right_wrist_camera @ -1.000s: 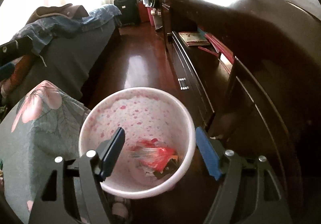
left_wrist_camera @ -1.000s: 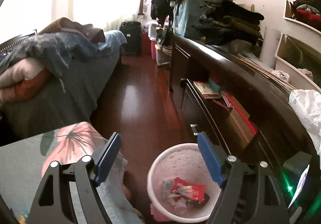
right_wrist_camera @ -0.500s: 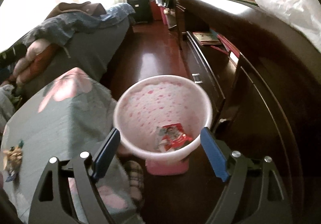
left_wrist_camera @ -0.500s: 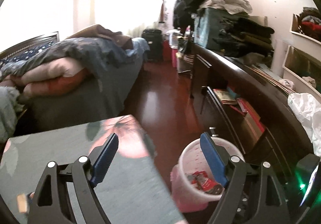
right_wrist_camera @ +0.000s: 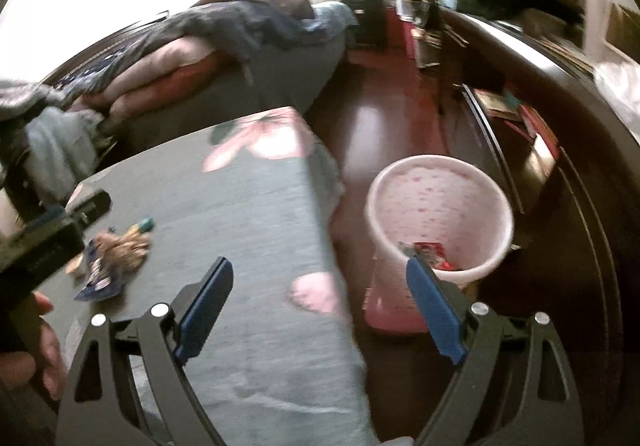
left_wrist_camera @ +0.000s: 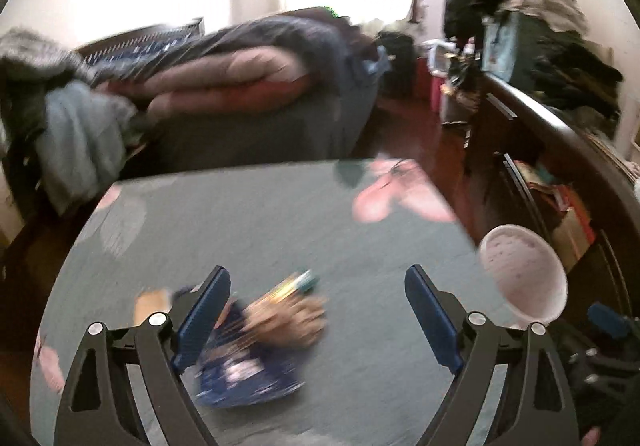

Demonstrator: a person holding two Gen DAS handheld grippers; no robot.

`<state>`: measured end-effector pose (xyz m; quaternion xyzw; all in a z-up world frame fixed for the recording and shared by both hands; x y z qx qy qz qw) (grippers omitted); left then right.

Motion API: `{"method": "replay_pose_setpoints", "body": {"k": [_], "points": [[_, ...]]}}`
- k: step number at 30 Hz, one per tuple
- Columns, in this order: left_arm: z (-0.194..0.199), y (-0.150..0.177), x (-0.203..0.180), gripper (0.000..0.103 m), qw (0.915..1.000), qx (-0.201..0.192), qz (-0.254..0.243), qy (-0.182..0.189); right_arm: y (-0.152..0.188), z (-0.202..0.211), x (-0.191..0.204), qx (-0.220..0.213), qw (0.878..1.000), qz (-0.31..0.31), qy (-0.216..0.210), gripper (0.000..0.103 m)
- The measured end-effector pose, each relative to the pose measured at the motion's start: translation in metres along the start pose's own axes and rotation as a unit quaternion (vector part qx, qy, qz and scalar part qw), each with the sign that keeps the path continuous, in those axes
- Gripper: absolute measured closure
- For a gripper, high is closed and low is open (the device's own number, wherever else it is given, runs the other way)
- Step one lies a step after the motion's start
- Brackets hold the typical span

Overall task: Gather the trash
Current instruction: 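Return to the table and grasp the tan crumpled item with the left tool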

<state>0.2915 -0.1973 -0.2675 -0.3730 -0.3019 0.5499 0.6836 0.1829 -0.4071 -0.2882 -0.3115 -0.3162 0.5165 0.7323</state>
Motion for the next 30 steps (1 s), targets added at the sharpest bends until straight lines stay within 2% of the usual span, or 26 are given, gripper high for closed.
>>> {"method": "replay_pose_setpoints", "body": {"k": [2,6,11,15,16,18,19,20,21,25,30], "points": [[-0.001,0.012,0.021,0.024,0.9996,0.018,0.023,0.004,0.002,0.002,0.013,0.001,1.0,0.009,-0.007,0.014],[-0.004,0.026,0.037,0.024,0.9982,0.034,0.046,0.015,0.008,0.003,0.034,0.007,1.0,0.018,-0.016,0.014],[-0.013,0.029,0.032,0.024,0.9981,0.032,0.039,0.036,0.011,0.001,0.044,0.017,0.999,0.022,-0.019,0.014],[-0.033,0.031,0.023,0.024,0.9985,0.04,0.021,0.03,0.008,0.003,0.047,0.016,0.999,0.031,-0.016,0.014],[-0.038,0.032,0.021,0.027,0.9984,0.044,0.019,0.029,0.006,0.004,0.048,0.014,0.999,0.034,-0.015,0.014],[-0.048,0.035,0.018,0.045,0.9979,0.054,0.016,0.031,0.004,0.006,0.048,0.012,0.999,0.037,-0.014,0.014],[-0.052,0.038,0.02,0.071,0.9973,0.064,0.015,0.032,0.003,0.006,0.049,0.012,0.999,0.038,-0.014,0.014],[-0.056,0.041,0.019,0.085,0.9963,0.075,0.017,0.038,0.001,0.007,0.05,0.011,0.999,0.04,-0.014,0.014],[-0.057,0.043,0.021,0.085,0.9954,0.079,0.03,0.045,0.0,0.007,0.052,0.011,0.999,0.042,-0.015,0.014],[-0.038,0.035,0.037,0.088,0.996,0.049,0.055,0.049,-0.001,0.007,0.064,0.011,0.998,0.053,-0.02,0.014],[-0.011,0.02,0.071,0.088,0.9959,0.025,0.08,0.035,0.001,0.003,0.086,0.016,0.997,0.071,-0.031,0.014]]}}
Point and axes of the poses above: each gripper's, at about its wrist camera, not at the fingertips, and z roughly against the way its jaws point, x to its left, y to its underside, the point moved 8 cm from there along -z, roughly the way its jaws point, and after that the axes turned 8 degrees about -x, right-handed, at the moved point
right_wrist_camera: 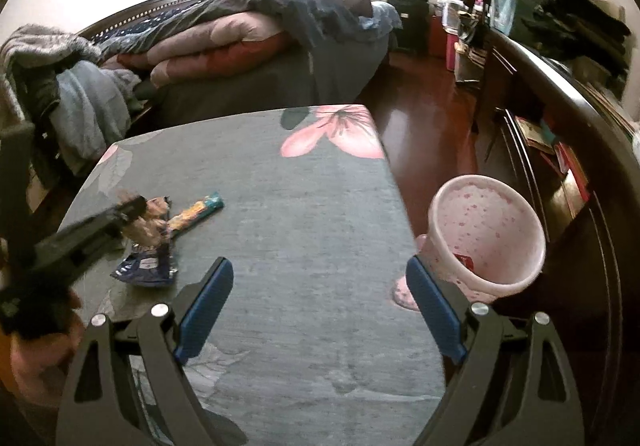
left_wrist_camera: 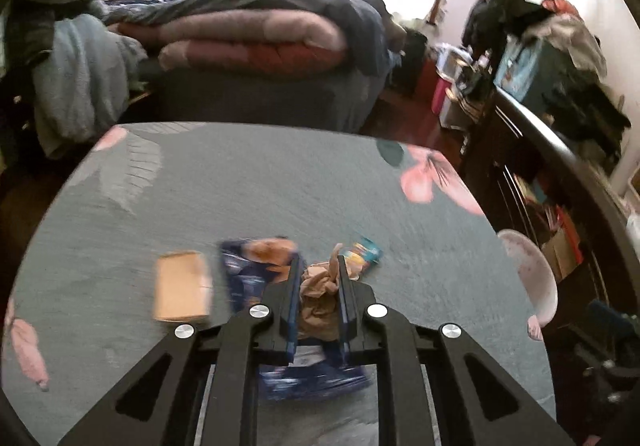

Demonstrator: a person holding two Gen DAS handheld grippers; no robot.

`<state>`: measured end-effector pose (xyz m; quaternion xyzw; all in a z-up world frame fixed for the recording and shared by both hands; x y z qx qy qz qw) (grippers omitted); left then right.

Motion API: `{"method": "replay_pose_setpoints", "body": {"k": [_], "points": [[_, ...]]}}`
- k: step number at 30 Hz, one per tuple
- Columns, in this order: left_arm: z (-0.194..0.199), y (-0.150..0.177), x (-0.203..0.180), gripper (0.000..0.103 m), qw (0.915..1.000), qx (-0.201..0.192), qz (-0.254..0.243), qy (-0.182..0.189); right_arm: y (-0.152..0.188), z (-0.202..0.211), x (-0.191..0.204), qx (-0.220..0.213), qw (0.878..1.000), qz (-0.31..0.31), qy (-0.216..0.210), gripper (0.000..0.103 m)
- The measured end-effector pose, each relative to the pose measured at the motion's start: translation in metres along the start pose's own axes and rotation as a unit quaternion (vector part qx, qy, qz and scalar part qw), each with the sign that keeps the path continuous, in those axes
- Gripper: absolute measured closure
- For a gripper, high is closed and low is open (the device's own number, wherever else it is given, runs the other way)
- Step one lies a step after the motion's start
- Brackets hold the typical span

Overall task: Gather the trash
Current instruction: 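Return to the table and grasp the tan crumpled item with the left tool, then grasp the striped candy stick with the right tool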

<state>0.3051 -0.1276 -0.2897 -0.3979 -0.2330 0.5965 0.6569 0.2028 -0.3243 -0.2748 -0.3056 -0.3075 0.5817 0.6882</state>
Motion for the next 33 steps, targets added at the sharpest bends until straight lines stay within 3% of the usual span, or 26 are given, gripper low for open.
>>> {"method": "replay_pose_setpoints", "body": {"k": [6,16,18,21,27,33], "points": [[0.015,-0.015,0.022,0.087,0.9996,-0.013,0.023,-0.011,-0.001,-0.006,0.025,0.011,1.0,0.005,-0.024,0.014],[0.024,-0.007,0.056,0.087,0.9969,-0.009,0.077,-0.01,0.004,-0.015,0.054,0.037,0.998,-0.013,-0.041,0.014],[0.027,-0.012,0.066,0.087,0.9954,-0.015,0.093,-0.014,0.0,-0.012,0.058,0.03,0.997,-0.022,-0.064,0.014],[0.037,-0.015,0.079,0.087,0.9944,-0.021,0.103,-0.014,-0.005,-0.015,0.06,0.029,0.997,-0.028,-0.059,0.014],[0.053,-0.019,0.117,0.086,0.9906,-0.043,0.124,-0.039,-0.016,-0.052,0.079,0.03,0.998,0.009,-0.053,0.014],[0.053,-0.002,0.139,0.086,0.9894,-0.03,0.129,-0.059,-0.004,-0.096,0.106,0.046,0.994,0.079,-0.052,0.014]]}}
Point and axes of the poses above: each gripper's, at about its wrist camera, not at the fingertips, and z roughly against the way its jaws point, x to its left, y to its underside, the point moved 8 cm from there along -z, roughly the way its jaws point, and after that the axes turned 8 degrees about -x, right-handed, at the moved point
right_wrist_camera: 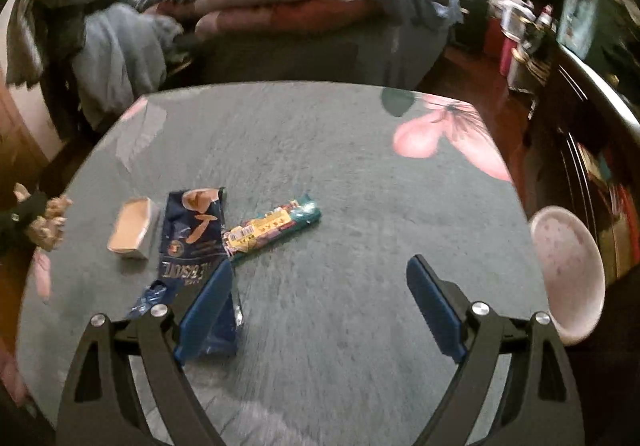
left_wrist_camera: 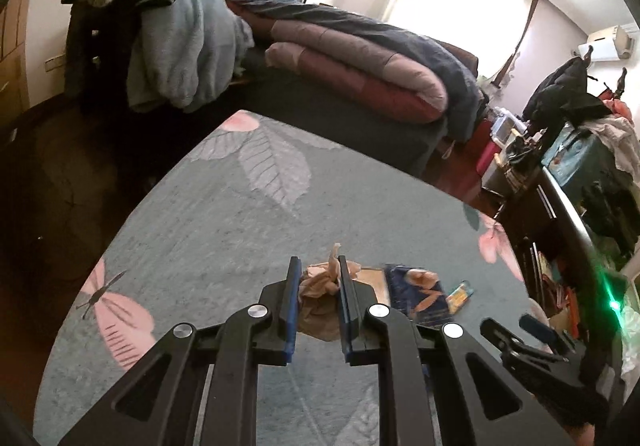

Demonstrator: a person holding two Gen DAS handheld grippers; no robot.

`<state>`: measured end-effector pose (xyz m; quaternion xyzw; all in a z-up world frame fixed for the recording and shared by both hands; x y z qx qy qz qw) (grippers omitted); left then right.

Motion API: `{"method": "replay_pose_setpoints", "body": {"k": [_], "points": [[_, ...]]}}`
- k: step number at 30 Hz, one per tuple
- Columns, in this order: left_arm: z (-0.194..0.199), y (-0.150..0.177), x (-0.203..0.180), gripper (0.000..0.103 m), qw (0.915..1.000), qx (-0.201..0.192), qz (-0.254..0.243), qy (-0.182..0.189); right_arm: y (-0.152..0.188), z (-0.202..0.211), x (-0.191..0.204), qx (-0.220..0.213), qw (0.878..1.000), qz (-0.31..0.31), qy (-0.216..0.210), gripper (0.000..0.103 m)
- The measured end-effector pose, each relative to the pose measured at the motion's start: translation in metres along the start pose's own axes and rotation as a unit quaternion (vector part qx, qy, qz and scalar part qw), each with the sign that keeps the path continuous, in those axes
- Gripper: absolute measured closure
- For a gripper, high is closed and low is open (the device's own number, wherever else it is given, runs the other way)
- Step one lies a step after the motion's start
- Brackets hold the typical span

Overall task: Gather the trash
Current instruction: 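Grasp the striped candy stick with the right tool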

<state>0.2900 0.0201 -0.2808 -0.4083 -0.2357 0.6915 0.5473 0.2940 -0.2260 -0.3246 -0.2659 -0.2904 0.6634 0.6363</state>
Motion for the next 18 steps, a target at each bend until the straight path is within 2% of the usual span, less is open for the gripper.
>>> {"method": "replay_pose_setpoints", "body": {"k": [5,9,14,18], "points": [[-0.001,-0.003,0.005,0.086,1.0,-0.002,-0.002,-0.002,-0.002,-0.025,-0.006,0.006,0.997,0.055,0.047,0.014],[-0.001,-0.007,-0.001,0.086,0.9999,-0.008,-0.003,0.007,0.008,-0.038,-0.002,0.034,0.998,0.043,0.014,0.014],[0.004,-0.009,-0.01,0.086,0.9997,-0.012,-0.011,0.018,0.009,-0.036,0.027,0.031,0.998,0.052,-0.027,0.013],[0.008,-0.012,-0.014,0.086,0.9995,-0.017,-0.016,0.022,-0.003,-0.041,0.039,0.018,0.997,0.066,-0.031,0.01]]}}
Point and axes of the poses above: each gripper's, at about its wrist camera, not at the fingertips, and z roughly against the way its jaws point, x to its left, y to its underside, the point moved 8 cm from there along -z, roughly the way its jaws point, and after that the axes turned 8 degrees about -x, right-handed, at the moved point
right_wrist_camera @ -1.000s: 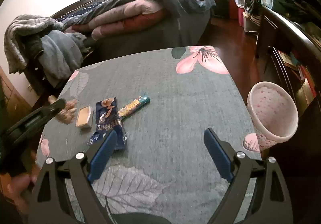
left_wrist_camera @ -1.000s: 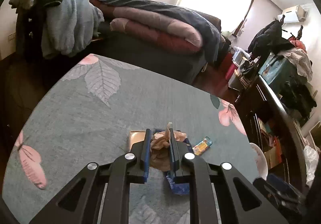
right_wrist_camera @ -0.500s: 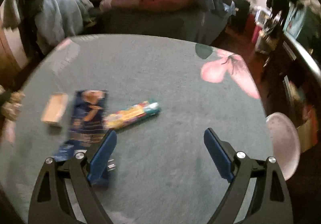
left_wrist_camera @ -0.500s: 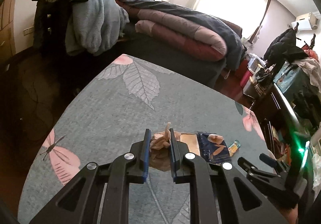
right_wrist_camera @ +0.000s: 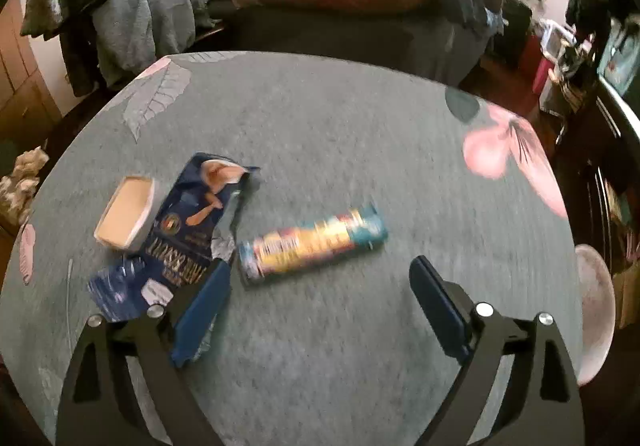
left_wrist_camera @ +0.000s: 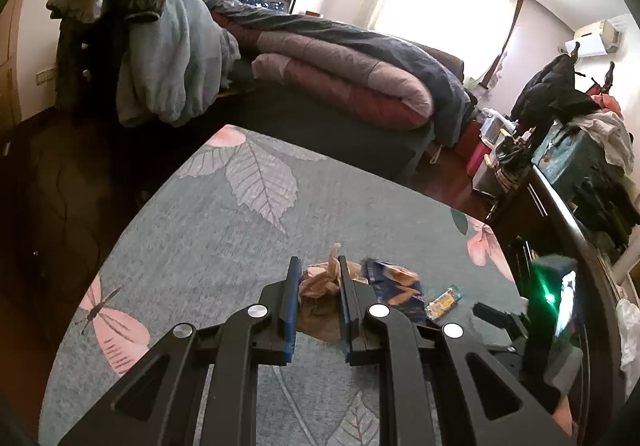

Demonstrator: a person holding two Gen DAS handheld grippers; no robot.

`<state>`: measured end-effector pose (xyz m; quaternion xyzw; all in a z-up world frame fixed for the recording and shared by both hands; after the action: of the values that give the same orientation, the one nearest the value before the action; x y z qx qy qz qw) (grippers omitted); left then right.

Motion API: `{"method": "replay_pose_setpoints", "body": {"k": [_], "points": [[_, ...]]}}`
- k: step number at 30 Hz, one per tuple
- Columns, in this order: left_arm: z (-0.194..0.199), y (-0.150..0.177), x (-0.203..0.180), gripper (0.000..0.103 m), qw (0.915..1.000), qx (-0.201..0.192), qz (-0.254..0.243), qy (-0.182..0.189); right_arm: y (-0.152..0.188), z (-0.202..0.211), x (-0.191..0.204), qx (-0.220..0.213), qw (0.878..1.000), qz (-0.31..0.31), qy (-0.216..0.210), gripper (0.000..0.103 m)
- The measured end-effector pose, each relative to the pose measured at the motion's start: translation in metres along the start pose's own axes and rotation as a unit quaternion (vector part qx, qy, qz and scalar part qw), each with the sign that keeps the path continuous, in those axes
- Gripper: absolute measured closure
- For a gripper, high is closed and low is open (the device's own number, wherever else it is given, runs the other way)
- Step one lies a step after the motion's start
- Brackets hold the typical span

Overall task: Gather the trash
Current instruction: 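Grasp the striped candy stick with the right tool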

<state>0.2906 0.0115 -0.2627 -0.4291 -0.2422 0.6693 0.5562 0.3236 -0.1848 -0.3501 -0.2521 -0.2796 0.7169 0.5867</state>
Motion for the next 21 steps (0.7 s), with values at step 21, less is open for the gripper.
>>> {"method": "replay_pose_setpoints", "body": {"k": [21], "points": [[0.011,0.0,-0.03,0.086,0.9994,-0.003,-0.032,0.011,0.004,0.026,-0.02,-0.015,0.998,-0.007,-0.064,0.021]]}}
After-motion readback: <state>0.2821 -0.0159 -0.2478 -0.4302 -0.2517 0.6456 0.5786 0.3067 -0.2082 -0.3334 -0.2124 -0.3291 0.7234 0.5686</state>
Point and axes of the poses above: each gripper's, at about its wrist camera, not at the fingertips, and z roughly against the way its jaws point, x to its left, y to its underside, the point moved 8 cm from there along -z, roughly the way its jaws point, and after that the axes turned 8 degrees about -x, right-handed, at the moved point
